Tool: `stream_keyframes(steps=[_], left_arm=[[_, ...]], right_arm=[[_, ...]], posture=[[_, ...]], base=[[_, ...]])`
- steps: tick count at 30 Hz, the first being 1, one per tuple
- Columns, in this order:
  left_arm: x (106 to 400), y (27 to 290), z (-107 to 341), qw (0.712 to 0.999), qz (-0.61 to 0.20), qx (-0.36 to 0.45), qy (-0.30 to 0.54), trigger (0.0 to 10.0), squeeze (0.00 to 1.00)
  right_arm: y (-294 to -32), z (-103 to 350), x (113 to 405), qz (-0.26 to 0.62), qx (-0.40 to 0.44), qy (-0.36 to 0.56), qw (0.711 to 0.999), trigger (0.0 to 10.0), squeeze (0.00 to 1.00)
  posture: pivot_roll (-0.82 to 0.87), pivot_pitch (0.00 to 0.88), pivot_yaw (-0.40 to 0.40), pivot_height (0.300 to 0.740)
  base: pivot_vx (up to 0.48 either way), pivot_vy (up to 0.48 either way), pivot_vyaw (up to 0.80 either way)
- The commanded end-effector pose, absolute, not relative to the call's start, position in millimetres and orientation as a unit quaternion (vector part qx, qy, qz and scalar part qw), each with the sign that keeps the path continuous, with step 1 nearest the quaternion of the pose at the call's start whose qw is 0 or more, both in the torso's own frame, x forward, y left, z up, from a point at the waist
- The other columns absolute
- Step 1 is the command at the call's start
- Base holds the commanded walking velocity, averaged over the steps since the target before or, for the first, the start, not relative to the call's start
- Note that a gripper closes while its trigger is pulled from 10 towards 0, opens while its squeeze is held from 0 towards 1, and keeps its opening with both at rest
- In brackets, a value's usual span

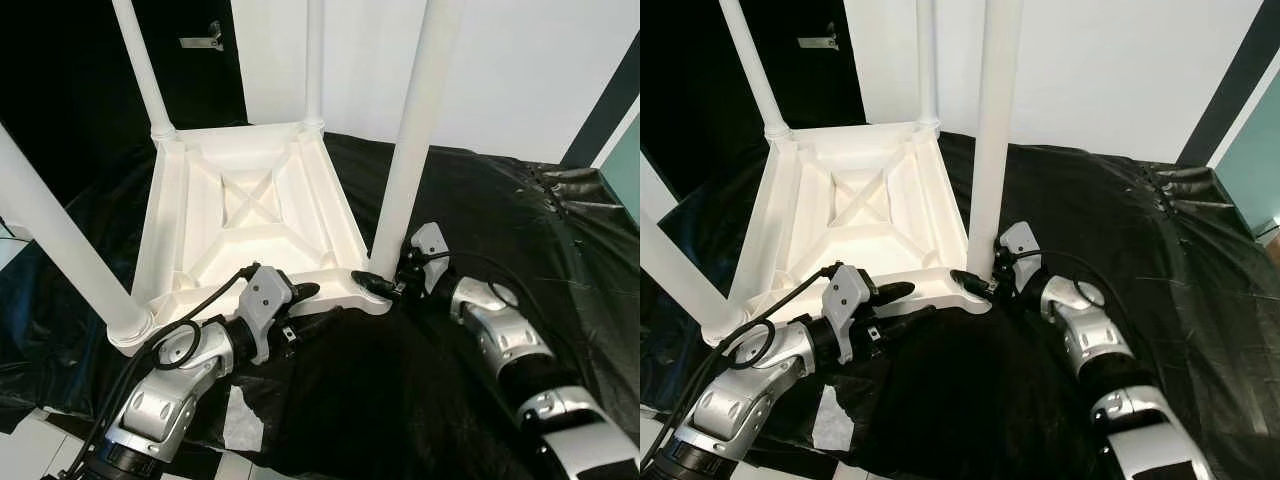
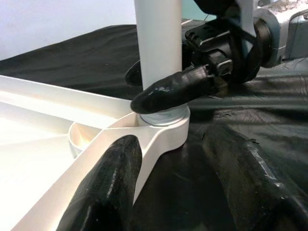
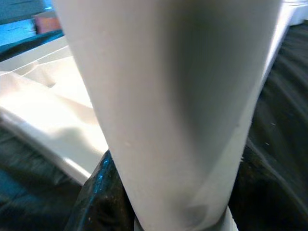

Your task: Building children table

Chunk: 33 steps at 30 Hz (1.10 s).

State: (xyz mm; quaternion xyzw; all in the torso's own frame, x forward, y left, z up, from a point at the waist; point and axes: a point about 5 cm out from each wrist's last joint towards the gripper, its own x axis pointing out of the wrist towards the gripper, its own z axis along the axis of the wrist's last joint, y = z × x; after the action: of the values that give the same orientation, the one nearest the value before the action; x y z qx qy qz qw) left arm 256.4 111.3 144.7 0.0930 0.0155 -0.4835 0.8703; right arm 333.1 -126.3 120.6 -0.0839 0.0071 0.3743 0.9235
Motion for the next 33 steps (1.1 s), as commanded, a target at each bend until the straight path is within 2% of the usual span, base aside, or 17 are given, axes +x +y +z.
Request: stream_keyframes(steps=[1, 2, 3, 7, 8, 11, 14, 26, 27, 33], left_arm=[[254.0, 110.8, 143.1, 0.858, -0.506, 0.090, 0.020, 10.0, 0.00], [253.9, 110.6, 142.9, 0.857, -0.508, 0.090, 0.020, 10.0, 0.00], [254.0, 110.8, 142.8, 0.856, -0.508, 0.090, 0.021, 10.0, 0.00], [254.4, 111.2, 142.7, 0.855, -0.510, 0.091, 0.021, 10.0, 0.00], [254.5, 111.1, 142.6, 0.854, -0.511, 0.091, 0.022, 10.0, 0.00], [254.6, 110.7, 142.3, 0.853, -0.513, 0.091, 0.022, 10.0, 0.00], [254.8, 110.0, 142.4, 0.853, -0.514, 0.091, 0.022, 10.0, 0.00], [256.5, 107.1, 144.2, 0.852, -0.515, 0.092, 0.019, 10.0, 0.00], [255.8, 107.1, 144.1, 0.853, -0.514, 0.092, 0.019, 10.0, 0.00], [254.4, 108.1, 143.8, 0.854, -0.511, 0.091, 0.020, 10.0, 0.00]], right_arm=[[-134.8, 107.0, 330.6, 0.336, -0.096, 0.041, 0.936, 10.0, 0.00], [-132.7, 102.1, 328.3, 0.269, -0.075, 0.048, 0.959, 10.0, 0.00], [-131.0, 100.6, 327.0, 0.245, -0.069, 0.049, 0.966, 10.0, 0.00], [-121.3, 98.1, 321.0, 0.192, -0.059, 0.047, 0.978, 10.0, 0.00], [-112.6, 96.0, 315.3, 0.140, -0.051, 0.046, 0.988, 10.0, 0.00], [-101.6, 94.9, 308.9, 0.094, -0.034, 0.047, 0.994, 10.0, 0.00], [-88.7, 94.6, 305.0, 0.108, -0.022, 0.050, 0.993, 10.0, 0.00], [-85.6, 107.5, 304.3, 0.125, -0.025, 0.026, 0.991, 10.0, 0.00], [-86.4, 109.4, 303.4, 0.129, -0.026, 0.020, 0.991, 10.0, 0.96], [-101.2, 113.9, 300.8, 0.157, -0.024, -0.006, 0.987, 10.0, 1.00]], posture=[[0.06, 0.000, -0.049, 0.740], [0.06, 0.000, -0.047, 0.740], [0.05, 0.000, -0.045, 0.740], [0.05, 0.000, -0.039, 0.740], [0.04, 0.000, -0.039, 0.740], [0.04, 0.000, -0.036, 0.740], [0.04, 0.000, -0.033, 0.740], [0.05, 0.000, -0.041, 0.740], [0.05, 0.000, -0.043, 0.740], [0.05, 0.000, -0.046, 0.740]], base=[[0.000, 0.000, 0.00], [0.000, 0.000, 0.00], [0.000, 0.000, 0.00], [0.000, 0.000, 0.00], [0.000, 0.000, 0.00], [0.000, 0.000, 0.00], [0.000, 0.000, 0.00], [0.000, 0.000, 0.00], [0.000, 0.000, 0.00], [0.000, 0.000, 0.00]])
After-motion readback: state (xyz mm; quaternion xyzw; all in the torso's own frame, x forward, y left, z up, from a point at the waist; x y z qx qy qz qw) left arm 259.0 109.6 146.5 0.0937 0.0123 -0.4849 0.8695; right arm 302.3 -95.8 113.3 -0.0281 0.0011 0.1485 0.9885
